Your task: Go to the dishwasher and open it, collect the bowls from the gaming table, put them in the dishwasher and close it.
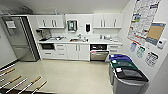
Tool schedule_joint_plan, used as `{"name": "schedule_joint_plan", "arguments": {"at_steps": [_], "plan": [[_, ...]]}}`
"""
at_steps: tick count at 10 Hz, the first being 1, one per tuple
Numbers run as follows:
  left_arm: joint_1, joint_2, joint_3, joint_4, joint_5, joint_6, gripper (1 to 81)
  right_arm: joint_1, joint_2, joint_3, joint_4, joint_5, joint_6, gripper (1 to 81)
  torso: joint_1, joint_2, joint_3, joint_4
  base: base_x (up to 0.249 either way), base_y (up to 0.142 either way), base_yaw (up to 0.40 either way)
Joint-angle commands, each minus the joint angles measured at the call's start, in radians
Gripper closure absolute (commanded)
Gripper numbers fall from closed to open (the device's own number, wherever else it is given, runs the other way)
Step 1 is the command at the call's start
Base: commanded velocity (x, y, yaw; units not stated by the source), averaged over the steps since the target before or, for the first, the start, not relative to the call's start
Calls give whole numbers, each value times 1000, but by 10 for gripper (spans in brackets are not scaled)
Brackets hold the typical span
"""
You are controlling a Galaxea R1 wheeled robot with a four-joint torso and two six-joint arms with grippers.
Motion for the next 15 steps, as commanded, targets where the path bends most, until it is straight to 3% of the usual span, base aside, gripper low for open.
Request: {"name": "schedule_joint_plan", "arguments": {"at_steps": [1,15], "plan": [[-31,-17,-5,13,46,3,811,31,-20,9,-20,-49,-6,811,0,0,0,0,214,0,0],[-32,-12,-5,13,44,3,811,34,-22,10,-20,-51,-6,811,0,0,0,0,220,0,0]]}}
